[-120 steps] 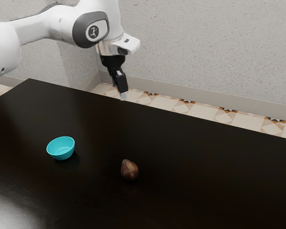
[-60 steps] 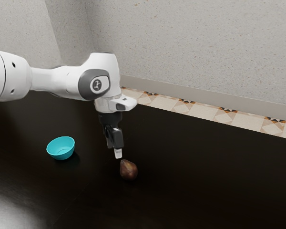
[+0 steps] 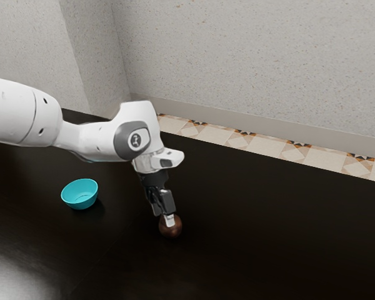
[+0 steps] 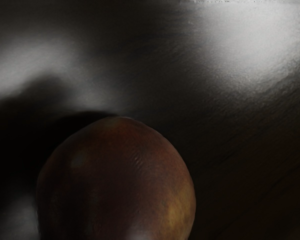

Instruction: Place the pear in the bowl.

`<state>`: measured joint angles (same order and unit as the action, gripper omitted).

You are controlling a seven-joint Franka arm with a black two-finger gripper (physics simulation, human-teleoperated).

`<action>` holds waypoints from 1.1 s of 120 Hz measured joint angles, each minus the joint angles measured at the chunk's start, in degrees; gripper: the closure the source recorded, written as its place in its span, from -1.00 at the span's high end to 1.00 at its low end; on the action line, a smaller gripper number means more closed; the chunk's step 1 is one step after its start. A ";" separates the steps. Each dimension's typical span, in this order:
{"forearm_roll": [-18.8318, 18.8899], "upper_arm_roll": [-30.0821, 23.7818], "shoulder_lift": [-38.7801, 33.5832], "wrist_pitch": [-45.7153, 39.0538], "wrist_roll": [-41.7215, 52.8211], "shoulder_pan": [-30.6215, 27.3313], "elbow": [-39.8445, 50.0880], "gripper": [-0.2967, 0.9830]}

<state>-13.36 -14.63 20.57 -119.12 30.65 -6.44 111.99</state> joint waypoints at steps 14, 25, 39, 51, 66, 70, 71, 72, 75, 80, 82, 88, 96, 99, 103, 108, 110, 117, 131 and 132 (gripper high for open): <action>0.37 0.04 3.05 -1.80 0.08 0.26 -1.87 0.54; 0.50 0.08 4.77 -2.82 0.14 0.28 -2.51 0.54; 0.53 0.12 6.05 -3.79 0.19 0.29 -3.08 0.54; 0.56 0.13 6.86 -4.60 0.23 0.29 -3.44 0.54; 0.61 0.14 7.73 -5.74 0.28 0.29 -3.50 0.54; 0.63 0.17 7.82 -5.95 0.27 0.25 -3.51 0.54; 0.63 0.18 7.84 -5.99 0.27 0.24 -3.51 0.54; 0.63 0.18 7.85 -6.04 0.27 0.23 -3.51 0.55; 0.64 0.19 7.87 -6.17 0.28 0.19 -3.49 0.55; 0.65 0.20 7.86 -6.35 0.28 0.17 -3.46 0.55; 0.66 0.20 7.86 -6.41 0.29 0.15 -3.45 0.55; 0.69 0.21 7.77 -6.56 0.32 0.12 -3.40 0.54; 0.69 0.21 7.39 -6.59 0.32 0.17 -3.11 0.47; 0.69 0.21 7.27 -6.57 0.33 0.18 -3.03 0.43; 0.69 0.22 7.14 -6.54 0.33 0.18 -2.93 0.38; 0.68 0.22 7.02 -6.50 0.33 0.18 -2.86 0.33; 0.67 0.22 6.94 -6.47 0.33 0.17 -2.84 0.31; 0.65 0.22 6.64 -6.25 0.32 0.14 -2.76 0.26; 0.88 0.43 6.35 -5.03 0.27 0.12 -2.75 0.19; 1.01 0.46 6.31 -4.89 0.26 0.12 -2.75 0.19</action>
<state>-12.35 -14.17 26.88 -124.01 30.91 -6.33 109.23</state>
